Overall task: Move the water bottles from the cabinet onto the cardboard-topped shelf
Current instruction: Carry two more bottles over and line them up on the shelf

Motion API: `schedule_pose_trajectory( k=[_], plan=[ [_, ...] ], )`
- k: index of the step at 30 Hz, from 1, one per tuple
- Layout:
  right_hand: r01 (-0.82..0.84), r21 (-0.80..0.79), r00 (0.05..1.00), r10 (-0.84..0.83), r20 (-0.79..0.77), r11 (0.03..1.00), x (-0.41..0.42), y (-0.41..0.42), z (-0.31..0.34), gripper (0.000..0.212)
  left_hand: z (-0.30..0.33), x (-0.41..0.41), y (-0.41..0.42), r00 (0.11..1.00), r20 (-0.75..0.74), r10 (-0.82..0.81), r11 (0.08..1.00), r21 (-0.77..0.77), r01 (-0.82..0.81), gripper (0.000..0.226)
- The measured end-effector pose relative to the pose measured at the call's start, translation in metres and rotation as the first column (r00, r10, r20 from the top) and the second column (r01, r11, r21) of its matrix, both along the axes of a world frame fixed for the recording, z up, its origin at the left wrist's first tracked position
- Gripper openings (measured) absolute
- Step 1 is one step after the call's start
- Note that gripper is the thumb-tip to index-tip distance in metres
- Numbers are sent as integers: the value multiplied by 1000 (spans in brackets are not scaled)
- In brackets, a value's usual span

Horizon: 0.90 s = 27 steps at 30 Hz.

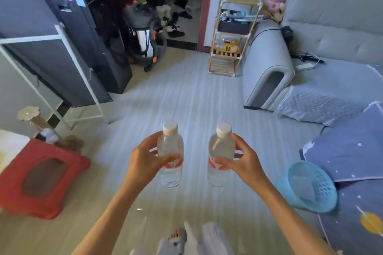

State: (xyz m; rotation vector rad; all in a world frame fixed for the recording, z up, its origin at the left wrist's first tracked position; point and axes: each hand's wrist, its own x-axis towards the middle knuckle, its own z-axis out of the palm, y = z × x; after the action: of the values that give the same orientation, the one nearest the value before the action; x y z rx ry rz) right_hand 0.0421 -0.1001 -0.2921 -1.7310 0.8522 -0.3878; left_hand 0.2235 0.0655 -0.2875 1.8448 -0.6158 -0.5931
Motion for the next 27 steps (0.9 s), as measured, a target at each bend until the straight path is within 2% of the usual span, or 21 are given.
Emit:
schedule_pose_trajectory(
  k=[6,11,16,19,24,27],
  plan=[
    [101,-10,995,-101,14,995,71,-113,-5,52,-1,82,-123,996,-1,-93,996,-11,93,55],
    [125,21,991,-125,45,992,137,-227,-9,55,-4,150,-242,992,34,-125,992,-16,126,56],
    [151,-34,988,-152,-4,988,221,-376,2,63,4,242,-386,989,52,-137,990,23,136,57],
    [132,-64,991,-131,19,989,240,-404,12,57,13,260,-413,988,60,-143,989,-16,145,58],
    [170,-57,985,-170,9,984,315,-513,6,66,6,342,-517,991,62,-122,992,-4,122,55],
    [175,-65,985,-175,3,982,364,-575,-3,63,-1,391,-582,985,68,-159,987,11,158,55]
  ],
)
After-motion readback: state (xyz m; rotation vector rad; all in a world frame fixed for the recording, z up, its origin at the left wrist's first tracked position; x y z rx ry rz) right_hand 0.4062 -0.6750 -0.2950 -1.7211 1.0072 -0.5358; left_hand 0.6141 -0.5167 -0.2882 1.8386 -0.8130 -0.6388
